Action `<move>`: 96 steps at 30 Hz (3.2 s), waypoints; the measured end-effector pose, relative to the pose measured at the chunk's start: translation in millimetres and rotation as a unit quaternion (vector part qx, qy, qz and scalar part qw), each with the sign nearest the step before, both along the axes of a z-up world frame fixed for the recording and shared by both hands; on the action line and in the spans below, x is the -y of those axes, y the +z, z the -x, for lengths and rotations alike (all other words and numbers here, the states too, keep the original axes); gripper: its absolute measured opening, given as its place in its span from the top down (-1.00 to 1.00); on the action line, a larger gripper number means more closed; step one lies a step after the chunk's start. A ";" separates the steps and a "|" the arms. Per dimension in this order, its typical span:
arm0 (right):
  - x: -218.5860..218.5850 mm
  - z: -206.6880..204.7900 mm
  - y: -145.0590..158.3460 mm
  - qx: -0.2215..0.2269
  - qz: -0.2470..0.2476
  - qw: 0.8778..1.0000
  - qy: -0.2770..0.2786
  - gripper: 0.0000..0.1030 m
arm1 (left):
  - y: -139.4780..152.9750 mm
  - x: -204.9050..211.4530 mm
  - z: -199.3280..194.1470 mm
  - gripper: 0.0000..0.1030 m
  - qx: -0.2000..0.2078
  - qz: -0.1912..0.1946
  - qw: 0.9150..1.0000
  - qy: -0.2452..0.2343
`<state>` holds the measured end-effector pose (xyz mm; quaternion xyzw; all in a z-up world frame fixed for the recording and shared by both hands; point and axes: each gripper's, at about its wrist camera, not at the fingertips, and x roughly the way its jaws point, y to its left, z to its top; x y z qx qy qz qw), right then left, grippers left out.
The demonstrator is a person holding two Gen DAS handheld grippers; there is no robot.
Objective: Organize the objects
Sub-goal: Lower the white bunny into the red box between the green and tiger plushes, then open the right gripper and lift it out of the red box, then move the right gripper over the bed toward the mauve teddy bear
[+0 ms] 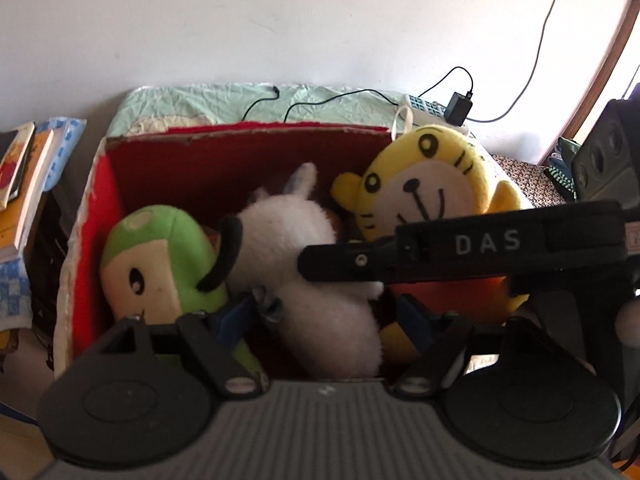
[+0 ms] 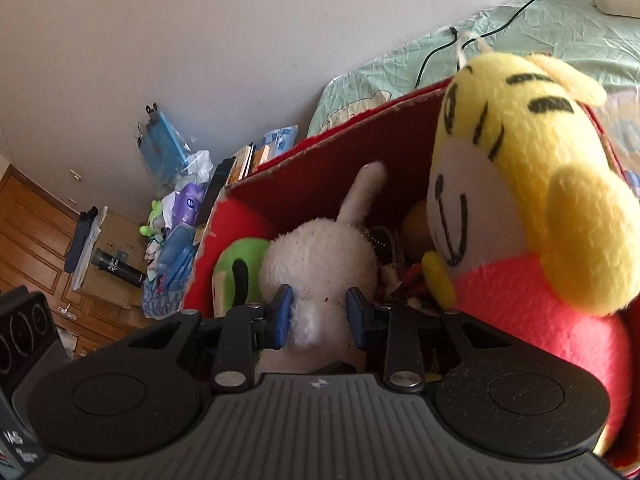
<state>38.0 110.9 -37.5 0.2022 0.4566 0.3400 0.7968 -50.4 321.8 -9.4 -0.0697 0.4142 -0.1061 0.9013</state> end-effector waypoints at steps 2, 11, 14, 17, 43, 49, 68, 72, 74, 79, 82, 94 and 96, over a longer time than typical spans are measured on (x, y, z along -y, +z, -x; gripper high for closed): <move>2.5 -2.0 0.4 -0.004 -0.006 1.000 -0.003 0.34 | -2.9 -2.6 -2.3 -0.58 0.001 0.001 1.000 -0.002; 7.0 3.4 6.6 0.008 -0.004 1.000 -0.008 0.31 | -5.5 12.2 -5.0 -0.65 -0.004 -0.034 0.999 0.000; 11.7 4.1 7.4 0.013 -0.007 1.000 -0.007 0.32 | -6.3 17.0 -5.2 -0.66 -0.009 -0.050 0.999 0.007; 14.4 2.2 7.4 0.012 -0.012 1.000 -0.002 0.32 | -5.2 19.7 -5.4 -0.66 -0.014 -0.057 0.998 0.022; 69.8 15.9 23.4 0.022 -0.058 0.996 0.065 0.29 | 24.8 74.8 21.9 -0.78 -0.033 -0.131 0.977 0.168; 79.8 19.4 23.2 0.021 -0.064 0.996 0.065 0.28 | 29.1 75.7 29.2 -0.83 -0.035 -0.122 0.973 0.192; 78.4 49.2 27.7 0.044 -0.056 0.995 0.065 0.18 | 24.9 83.8 58.1 -0.84 -0.051 -0.134 0.967 0.210; 73.7 61.4 28.3 0.055 -0.042 0.995 0.068 0.18 | 18.9 83.0 62.9 -0.84 -0.059 -0.137 0.967 0.204; 71.9 67.0 28.1 0.057 -0.036 0.996 0.064 0.18 | 15.3 82.3 65.0 -0.84 -0.065 -0.137 0.968 0.199; 68.5 76.7 22.9 0.053 -0.022 0.997 0.047 0.17 | 6.4 77.9 68.3 -0.85 -0.083 -0.127 0.970 0.189; 68.7 79.7 17.3 0.047 -0.010 0.998 0.034 0.09 | 0.6 76.7 69.8 -0.85 -0.092 -0.124 0.971 0.183; 86.0 95.1 -15.8 0.005 0.044 0.998 -0.045 0.00 | -56.4 96.3 59.8 -0.85 -0.181 -0.101 0.969 0.131; 90.7 97.9 -18.1 0.004 0.057 0.996 -0.063 0.00 | -60.7 101.4 56.3 -0.84 -0.186 -0.106 0.969 0.122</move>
